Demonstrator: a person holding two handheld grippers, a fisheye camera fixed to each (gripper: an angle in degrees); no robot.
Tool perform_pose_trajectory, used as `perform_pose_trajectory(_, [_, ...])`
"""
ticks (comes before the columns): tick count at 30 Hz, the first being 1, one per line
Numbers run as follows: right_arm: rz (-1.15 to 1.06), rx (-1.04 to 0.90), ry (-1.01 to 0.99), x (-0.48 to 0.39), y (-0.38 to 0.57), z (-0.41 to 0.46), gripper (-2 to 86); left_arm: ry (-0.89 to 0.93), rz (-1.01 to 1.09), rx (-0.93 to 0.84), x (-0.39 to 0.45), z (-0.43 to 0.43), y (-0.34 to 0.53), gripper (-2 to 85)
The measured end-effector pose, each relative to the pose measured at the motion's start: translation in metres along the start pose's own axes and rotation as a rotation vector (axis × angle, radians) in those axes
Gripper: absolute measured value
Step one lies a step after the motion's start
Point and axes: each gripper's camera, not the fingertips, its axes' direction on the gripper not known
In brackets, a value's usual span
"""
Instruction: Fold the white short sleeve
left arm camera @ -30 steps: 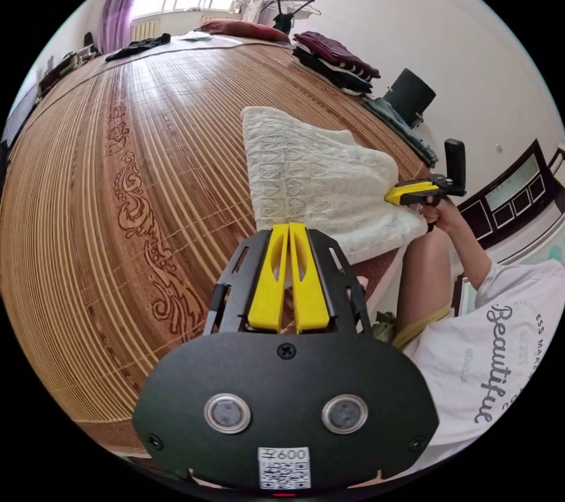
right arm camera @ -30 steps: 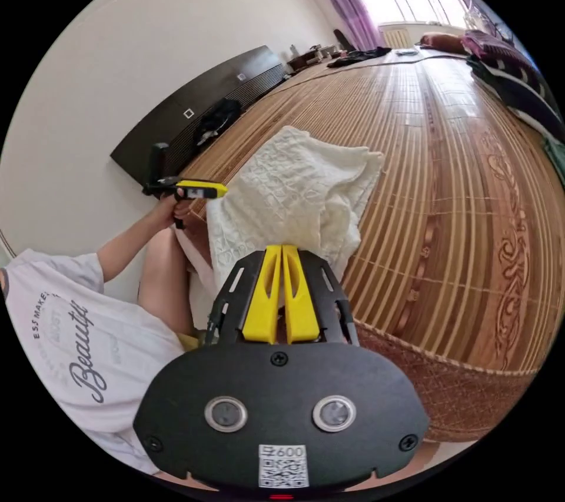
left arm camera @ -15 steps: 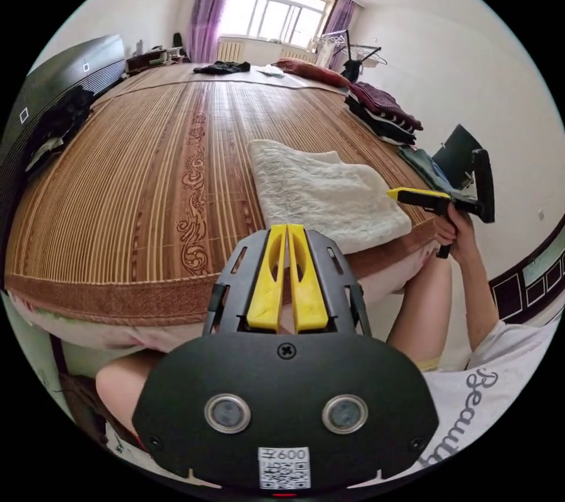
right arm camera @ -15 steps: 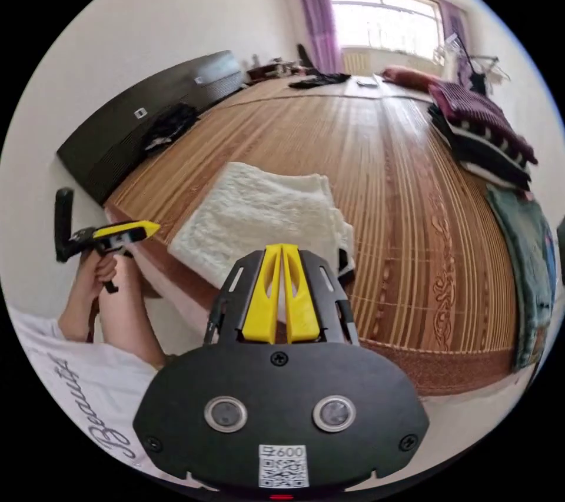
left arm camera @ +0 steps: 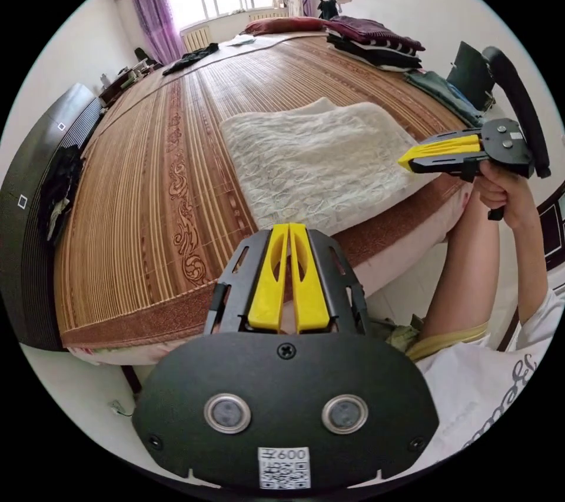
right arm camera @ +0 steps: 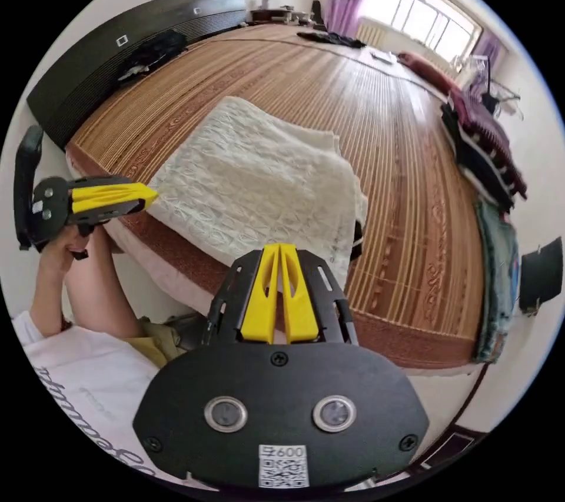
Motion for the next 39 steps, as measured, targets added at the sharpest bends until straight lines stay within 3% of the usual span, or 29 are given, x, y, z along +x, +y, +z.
perform_pose_trajectory(2, [0.19,0.023,-0.246,0.096,0.015,0.026,-0.8,0.029,0.015,0.039,-0.004,0.021,0.011,0.8])
perform_pose_trajectory(4, [0.28,0.051,-0.371,0.147,0.03,0.029,-0.8,0.074,-0.036,0.033,-0.017,0.023,0.014,0.7])
perform_pose_trajectory(7, [0.324,0.162,-0.369,0.174,0.053,0.002,-0.8,0.07,-0.113,0.007,-0.029,0.007,0.019,0.7])
perform_pose_trajectory(9, [0.456,0.113,-0.317,0.184,0.056,0.001,-0.9,0.051,-0.196,-0.013,-0.033,-0.012,0.018,0.6])
perform_pose_trajectory(14, [0.414,-0.159,-0.113,0.119,0.017,0.035,-0.8,0.094,-0.254,-0.089,-0.004,-0.032,0.011,0.3])
perform_pose_trajectory(16, [0.355,-0.178,-0.03,0.086,0.009,0.045,-0.8,0.069,-0.293,-0.098,0.009,-0.032,0.015,0.3])
perform_pose_trajectory(20, [0.21,-0.155,0.064,0.02,0.002,0.071,-0.8,-0.058,-0.305,-0.068,0.036,-0.021,0.026,0.2])
perform_pose_trajectory(24, [0.124,-0.174,0.069,-0.019,0.005,0.099,-0.9,-0.069,-0.288,-0.021,0.048,0.004,0.033,0.2])
perform_pose_trajectory(28, [0.038,-0.094,-0.019,-0.047,0.02,0.101,-0.9,-0.091,-0.303,0.03,0.054,0.016,0.041,0.2])
perform_pose_trajectory(33, [0.061,-0.062,0.012,-0.049,0.024,0.107,-0.8,-0.099,-0.288,-0.03,0.072,0.042,0.043,0.4])
perform_pose_trajectory(39, [0.084,-0.02,0.085,-0.05,0.035,0.11,-0.8,-0.049,-0.234,0.067,0.084,0.051,0.058,0.6])
